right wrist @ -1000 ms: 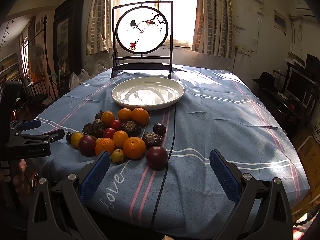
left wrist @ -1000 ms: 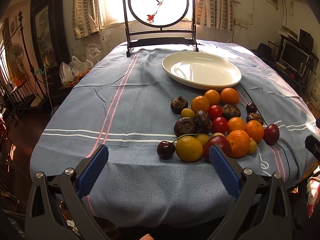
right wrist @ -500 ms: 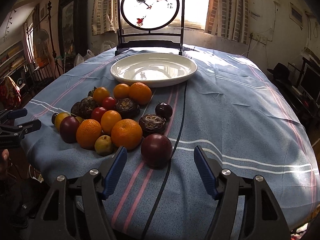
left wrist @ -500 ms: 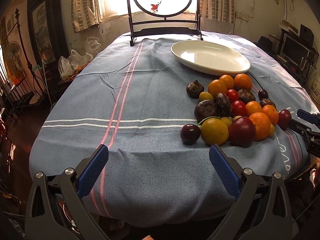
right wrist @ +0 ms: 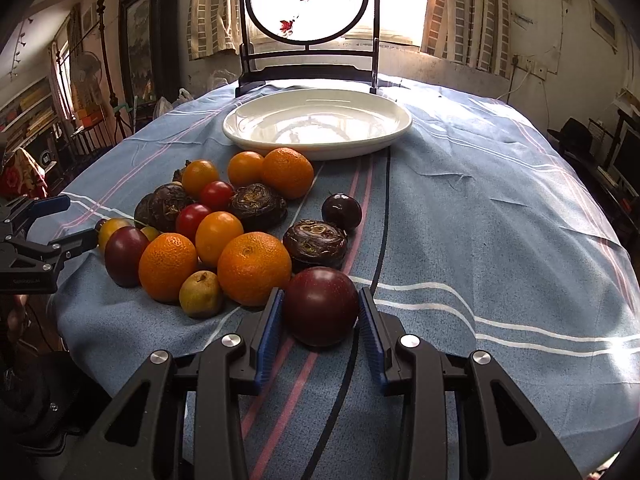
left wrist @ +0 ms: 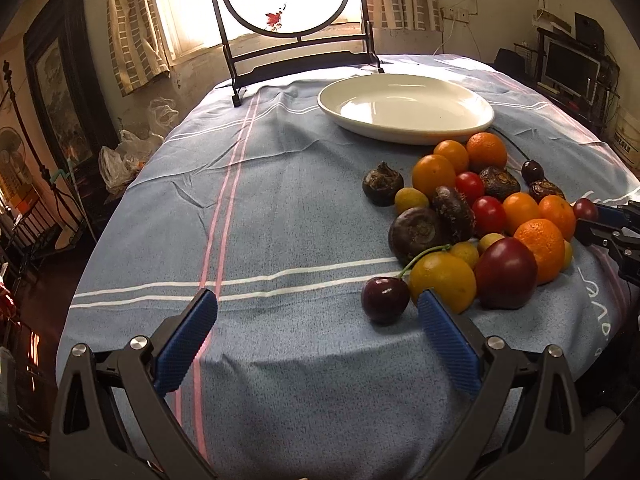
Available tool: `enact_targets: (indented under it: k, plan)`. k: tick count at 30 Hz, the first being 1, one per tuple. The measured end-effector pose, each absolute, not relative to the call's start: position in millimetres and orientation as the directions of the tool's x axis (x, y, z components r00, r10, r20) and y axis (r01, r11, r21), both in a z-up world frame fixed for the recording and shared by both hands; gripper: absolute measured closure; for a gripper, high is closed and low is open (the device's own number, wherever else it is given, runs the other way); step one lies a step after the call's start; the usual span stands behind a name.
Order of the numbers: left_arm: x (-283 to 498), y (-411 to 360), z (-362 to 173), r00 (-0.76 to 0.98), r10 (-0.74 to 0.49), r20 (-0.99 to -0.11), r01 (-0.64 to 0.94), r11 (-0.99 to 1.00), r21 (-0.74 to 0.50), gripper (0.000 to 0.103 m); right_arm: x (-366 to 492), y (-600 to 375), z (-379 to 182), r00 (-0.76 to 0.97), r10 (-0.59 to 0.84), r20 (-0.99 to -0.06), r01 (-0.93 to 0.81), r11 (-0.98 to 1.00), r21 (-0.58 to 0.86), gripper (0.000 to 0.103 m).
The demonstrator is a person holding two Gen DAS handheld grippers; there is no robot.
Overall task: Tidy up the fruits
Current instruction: 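Grasp the dark cherry with the left tool while the right tool grasps a dark red plum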
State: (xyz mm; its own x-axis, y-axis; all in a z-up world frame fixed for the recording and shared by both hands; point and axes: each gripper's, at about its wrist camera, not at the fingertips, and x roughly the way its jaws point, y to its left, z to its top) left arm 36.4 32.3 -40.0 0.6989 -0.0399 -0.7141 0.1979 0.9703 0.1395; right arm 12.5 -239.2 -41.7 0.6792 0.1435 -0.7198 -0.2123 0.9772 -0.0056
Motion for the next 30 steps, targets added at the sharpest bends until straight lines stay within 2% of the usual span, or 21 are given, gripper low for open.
enact_targets:
  k: [1, 2, 3, 11, 13, 14, 15, 17, 21, 25, 30]
  plan:
    - [38, 33, -40, 0.699, -0.070, -0.712, 0.226, 0.966, 0.126, 0.011, 13, -239, -42, 0.679, 0.142, -0.720, -0.212, 0.977, -0.007, 0.065]
    - [38, 34, -41, 0.692, -0.106, -0.714, 0.261, 0.959, 0.109, 0.023, 13, -239, -42, 0.678, 0.142, -0.721, -0.211, 0.978, -0.006, 0.065]
    - [39, 34, -42, 0.675, -0.139, -0.725, 0.295, 0.951, 0.093, 0.031, 14, -239, -42, 0.676, 0.142, -0.723, -0.210, 0.978, -0.004, 0.065]
    - [44, 42, -52, 0.595, -0.280, -0.753, 0.468, 0.883, 0.040, 0.031, 17, -239, -43, 0.665, 0.145, -0.733, -0.204, 0.979, 0.009, 0.065]
    - [48, 38, -53, 0.592, -0.286, -0.754, 0.482, 0.875, 0.046, 0.036, 17, -239, -43, 0.665, 0.143, -0.733, -0.198, 0.980, 0.011, 0.065]
    - [51, 33, -54, 0.581, -0.291, -0.760, 0.497, 0.866, 0.049, 0.048, 17, -239, -43, 0.665, 0.142, -0.733, -0.196, 0.980, 0.012, 0.065]
    - [51, 30, -56, 0.570, -0.301, -0.765, 0.509, 0.860, 0.042, 0.065, 17, -239, -43, 0.665, 0.142, -0.734, -0.195, 0.981, 0.012, 0.065]
    - [52, 26, -60, 0.553, -0.325, -0.767, 0.526, 0.850, 0.019, 0.076, 16, -239, -43, 0.663, 0.140, -0.735, -0.194, 0.981, 0.012, 0.065]
    - [51, 27, -61, 0.556, -0.334, -0.761, 0.522, 0.853, 0.008, 0.076, 16, -238, -43, 0.662, 0.138, -0.737, -0.194, 0.981, 0.009, 0.065]
    - [37, 20, -55, 0.595, -0.296, -0.747, 0.519, 0.851, 0.076, 0.078, 15, -238, -43, 0.663, 0.141, -0.735, -0.193, 0.981, 0.015, 0.065]
    - [20, 24, -39, 0.608, -0.313, -0.729, 0.520, 0.851, 0.070, 0.078, 12, -243, -33, 0.683, 0.169, -0.711, -0.198, 0.979, 0.042, 0.065]
